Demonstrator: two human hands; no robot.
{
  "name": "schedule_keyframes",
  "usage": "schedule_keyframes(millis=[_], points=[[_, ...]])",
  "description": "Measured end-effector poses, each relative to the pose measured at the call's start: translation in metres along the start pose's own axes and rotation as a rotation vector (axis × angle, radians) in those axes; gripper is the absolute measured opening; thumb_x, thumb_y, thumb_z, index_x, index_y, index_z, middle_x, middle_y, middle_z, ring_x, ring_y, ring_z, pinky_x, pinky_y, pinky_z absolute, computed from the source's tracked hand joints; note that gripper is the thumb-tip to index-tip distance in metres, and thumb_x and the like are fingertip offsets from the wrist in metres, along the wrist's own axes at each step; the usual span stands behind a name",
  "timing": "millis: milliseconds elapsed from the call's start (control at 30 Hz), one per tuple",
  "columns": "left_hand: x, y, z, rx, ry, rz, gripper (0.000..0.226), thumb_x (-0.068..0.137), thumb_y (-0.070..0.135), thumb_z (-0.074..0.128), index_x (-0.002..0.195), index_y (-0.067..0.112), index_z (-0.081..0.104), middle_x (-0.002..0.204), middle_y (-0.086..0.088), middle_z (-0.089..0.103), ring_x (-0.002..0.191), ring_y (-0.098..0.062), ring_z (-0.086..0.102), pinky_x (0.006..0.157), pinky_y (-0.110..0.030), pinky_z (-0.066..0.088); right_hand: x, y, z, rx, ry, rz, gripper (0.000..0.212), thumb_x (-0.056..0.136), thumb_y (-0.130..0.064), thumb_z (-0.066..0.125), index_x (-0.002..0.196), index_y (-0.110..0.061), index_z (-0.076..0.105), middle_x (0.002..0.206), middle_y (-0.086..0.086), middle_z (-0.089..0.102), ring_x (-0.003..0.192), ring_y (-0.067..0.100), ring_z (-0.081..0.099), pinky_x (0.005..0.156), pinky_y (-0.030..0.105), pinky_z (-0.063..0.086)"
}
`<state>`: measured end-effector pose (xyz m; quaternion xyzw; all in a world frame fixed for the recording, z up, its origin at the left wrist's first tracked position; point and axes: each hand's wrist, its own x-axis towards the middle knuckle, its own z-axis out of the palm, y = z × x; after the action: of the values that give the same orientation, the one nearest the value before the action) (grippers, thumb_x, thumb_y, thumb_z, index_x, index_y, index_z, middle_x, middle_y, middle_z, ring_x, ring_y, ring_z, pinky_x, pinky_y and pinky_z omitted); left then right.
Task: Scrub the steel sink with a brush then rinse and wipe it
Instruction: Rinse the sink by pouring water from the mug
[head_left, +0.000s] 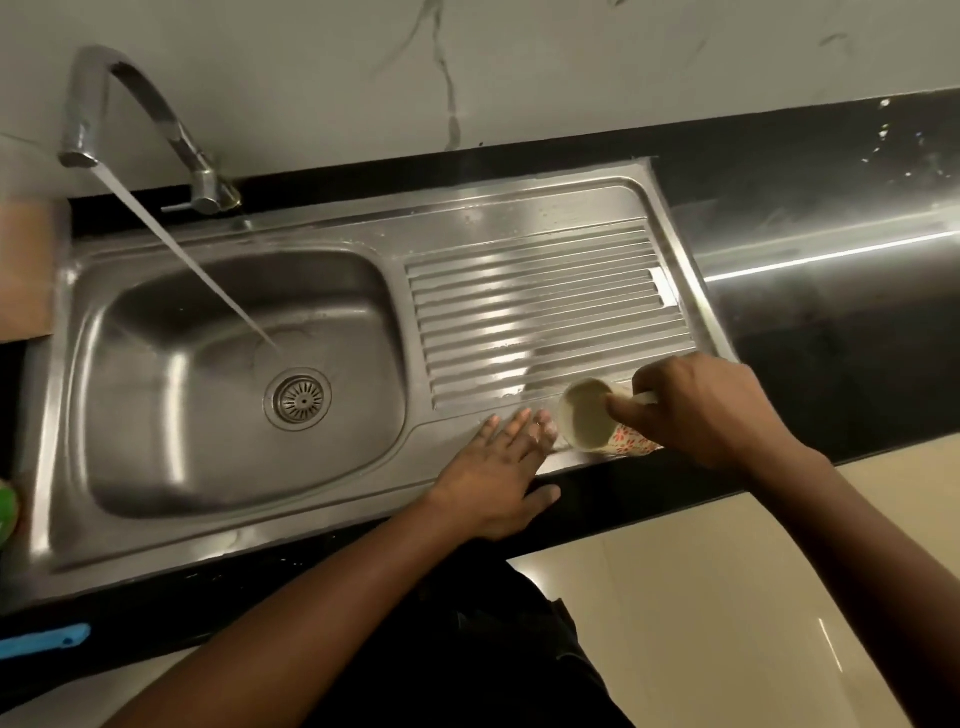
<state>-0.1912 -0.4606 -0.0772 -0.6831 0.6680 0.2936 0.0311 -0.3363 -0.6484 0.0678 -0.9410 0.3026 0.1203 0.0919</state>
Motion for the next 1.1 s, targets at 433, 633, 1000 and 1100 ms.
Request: schedule_keyframes(millis=[433, 633, 1000, 1100], points=[[-0.023, -0.015, -0.007, -0.055, -0.005, 0.014, 0.084, 0.105, 0.067, 0.015, 0.164, 0.019, -0.019, 0.170, -0.003, -0.029, 0.157, -0.022, -0.028, 0.131, -0.050, -0.006, -0.026, -0.008, 0.001, 0.047, 0.055, 0.180, 0.050, 0.092, -0.066, 0.052, 0.061, -0.028, 0.056, 0.059, -0.008, 0.061, 0.051, 0.010, 0.060, 0.049, 0.025, 0.047], [-0.012, 0.008, 0.005, -0.014, -0.037, 0.120, 0.082, 0.106, 0.066, 0.019, 0.166, 0.019, -0.012, 0.174, -0.006, -0.016, 0.159, -0.022, -0.023, 0.131, -0.051, -0.006, -0.012, -0.023, 0.006, -0.027, 0.049, 0.051, 0.052, 0.092, -0.071, 0.043, 0.078, -0.025, 0.066, 0.065, -0.007, 0.059, 0.056, 0.010, 0.058, 0.052, 0.025, 0.047], [0.045, 0.020, -0.011, -0.048, 0.076, -0.176, 0.075, 0.106, 0.064, 0.007, 0.163, 0.022, -0.019, 0.170, 0.001, -0.029, 0.156, -0.017, -0.030, 0.130, -0.048, -0.012, 0.011, 0.044, -0.003, -0.036, 0.092, 0.008, 0.059, 0.094, -0.072, 0.041, 0.069, -0.024, 0.063, 0.064, -0.006, 0.061, 0.055, 0.011, 0.058, 0.055, 0.033, 0.055], [0.053, 0.036, -0.006, -0.064, 0.077, -0.233, 0.083, 0.103, 0.070, 0.006, 0.161, 0.019, -0.025, 0.167, -0.002, -0.034, 0.155, -0.021, -0.033, 0.129, -0.050, -0.014, 0.017, 0.071, -0.007, 0.003, 0.094, 0.060, 0.055, 0.097, -0.071, 0.044, 0.072, -0.026, 0.065, 0.069, -0.008, 0.064, 0.058, 0.010, 0.061, 0.055, 0.029, 0.053]])
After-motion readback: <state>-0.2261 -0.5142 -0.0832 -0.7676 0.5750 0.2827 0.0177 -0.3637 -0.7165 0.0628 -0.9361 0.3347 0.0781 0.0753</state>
